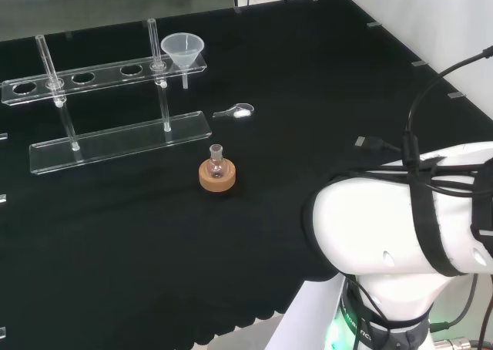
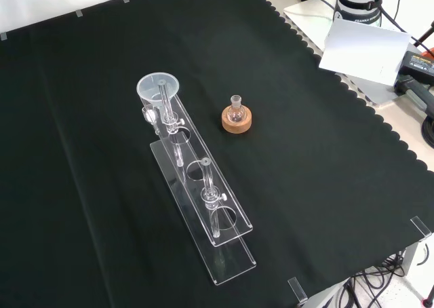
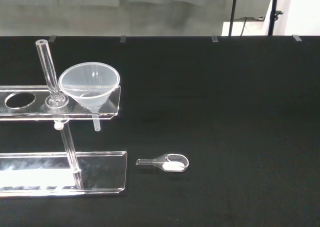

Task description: Pick up the funnel from the transparent funnel stand.

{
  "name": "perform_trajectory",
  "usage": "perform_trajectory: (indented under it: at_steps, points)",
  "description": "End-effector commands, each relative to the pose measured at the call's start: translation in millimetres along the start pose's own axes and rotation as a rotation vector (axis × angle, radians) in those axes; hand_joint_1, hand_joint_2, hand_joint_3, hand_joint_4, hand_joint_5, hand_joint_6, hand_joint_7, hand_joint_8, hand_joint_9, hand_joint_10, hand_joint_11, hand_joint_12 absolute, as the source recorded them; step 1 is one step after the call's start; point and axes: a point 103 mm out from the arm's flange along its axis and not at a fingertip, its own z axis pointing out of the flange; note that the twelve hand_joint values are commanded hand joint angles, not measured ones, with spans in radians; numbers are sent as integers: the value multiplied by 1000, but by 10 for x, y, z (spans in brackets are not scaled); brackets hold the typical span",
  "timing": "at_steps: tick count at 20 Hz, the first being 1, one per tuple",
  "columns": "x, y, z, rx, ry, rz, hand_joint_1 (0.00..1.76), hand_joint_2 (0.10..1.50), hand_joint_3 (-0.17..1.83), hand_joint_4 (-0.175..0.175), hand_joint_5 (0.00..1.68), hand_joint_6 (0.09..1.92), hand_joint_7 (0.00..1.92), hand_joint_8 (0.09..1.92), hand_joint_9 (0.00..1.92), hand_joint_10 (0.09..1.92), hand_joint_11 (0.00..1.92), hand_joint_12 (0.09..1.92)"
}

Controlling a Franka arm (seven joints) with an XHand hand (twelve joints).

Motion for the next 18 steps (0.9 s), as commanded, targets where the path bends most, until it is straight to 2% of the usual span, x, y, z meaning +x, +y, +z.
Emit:
perform_trajectory:
  at_steps: [1, 4, 5, 6, 7, 11, 18]
  points:
    - [-12, 1, -2, -10, -4, -1, 22, 1127, 564, 13, 109, 196, 0, 341, 102, 652, 110, 1320]
    - [8, 1, -13, -12, 8, -7, 2, 1202, 429, 13, 152, 87, 0, 313, 90, 660, 80, 1370]
    - [-74, 8, 2, -18, 8, -16, 0, 1209, 417, 13, 156, 87, 0, 311, 90, 661, 77, 1374]
    - [-111, 13, 8, -23, -4, 13, 0, 1212, 410, 13, 158, 87, 0, 309, 89, 661, 77, 1376]
    - [-118, 16, 11, -24, -9, 21, 0, 1214, 407, 13, 160, 87, 0, 309, 89, 661, 77, 1377]
    - [-51, 69, 47, -5, 3, 15, 0, 1217, 401, 12, 162, 87, 0, 309, 91, 662, 77, 1378]
    - [-12, 316, 242, 24, 23, 48, 0, 1220, 395, 12, 167, 87, 0, 313, 93, 663, 77, 1378]
